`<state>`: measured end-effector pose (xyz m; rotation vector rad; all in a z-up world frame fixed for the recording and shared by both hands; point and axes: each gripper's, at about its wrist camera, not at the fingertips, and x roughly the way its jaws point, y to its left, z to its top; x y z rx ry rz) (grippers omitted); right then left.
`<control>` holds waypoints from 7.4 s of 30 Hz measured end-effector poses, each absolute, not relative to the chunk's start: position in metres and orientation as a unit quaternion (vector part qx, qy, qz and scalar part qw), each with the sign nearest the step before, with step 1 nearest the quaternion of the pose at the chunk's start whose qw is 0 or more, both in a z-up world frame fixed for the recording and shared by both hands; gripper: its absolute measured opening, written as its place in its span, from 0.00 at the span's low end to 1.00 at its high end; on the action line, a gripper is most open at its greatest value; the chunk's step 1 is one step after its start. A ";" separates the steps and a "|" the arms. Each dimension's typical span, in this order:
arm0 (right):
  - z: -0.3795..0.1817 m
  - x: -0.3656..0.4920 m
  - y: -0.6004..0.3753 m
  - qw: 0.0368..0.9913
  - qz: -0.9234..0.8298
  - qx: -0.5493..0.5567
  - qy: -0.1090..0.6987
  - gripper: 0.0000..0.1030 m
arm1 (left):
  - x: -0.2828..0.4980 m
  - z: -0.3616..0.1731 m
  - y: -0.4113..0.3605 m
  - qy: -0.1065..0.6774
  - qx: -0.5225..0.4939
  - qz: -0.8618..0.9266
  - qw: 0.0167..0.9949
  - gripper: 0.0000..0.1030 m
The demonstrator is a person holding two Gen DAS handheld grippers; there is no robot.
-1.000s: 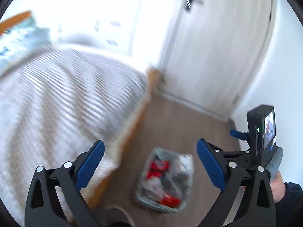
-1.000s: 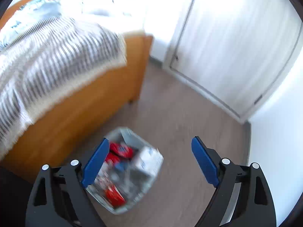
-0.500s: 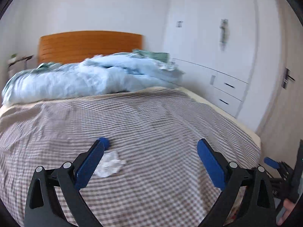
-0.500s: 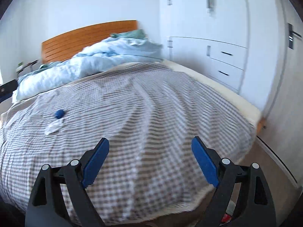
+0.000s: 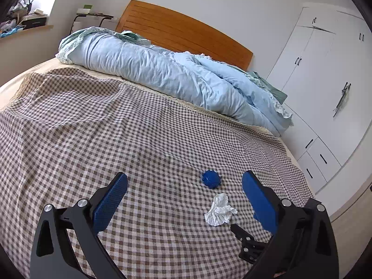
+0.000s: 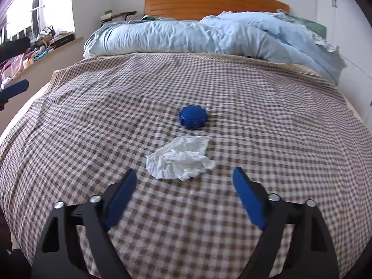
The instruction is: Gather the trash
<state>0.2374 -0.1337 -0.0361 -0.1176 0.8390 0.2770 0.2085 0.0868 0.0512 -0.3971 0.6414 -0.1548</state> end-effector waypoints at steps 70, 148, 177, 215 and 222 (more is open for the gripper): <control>-0.125 -0.216 -0.524 0.817 -0.262 0.186 0.479 0.08 | 0.000 0.009 -0.298 0.358 0.042 -0.459 0.812 0.46; -0.075 -0.229 -0.565 0.807 -0.407 0.111 0.414 0.70 | -0.085 -0.045 -0.449 0.296 0.143 -0.476 0.816 0.93; 0.081 0.044 -0.321 0.978 -0.110 -0.018 0.177 0.82 | 0.083 0.101 -0.092 0.115 0.012 -0.113 0.987 0.93; -0.003 0.023 -0.183 0.977 0.049 -0.073 0.194 0.82 | 0.018 0.014 0.052 0.164 0.011 0.026 0.986 0.93; -0.003 0.025 -0.181 0.977 0.047 -0.076 0.195 0.82 | 0.021 0.013 0.056 0.171 0.002 0.027 0.985 0.93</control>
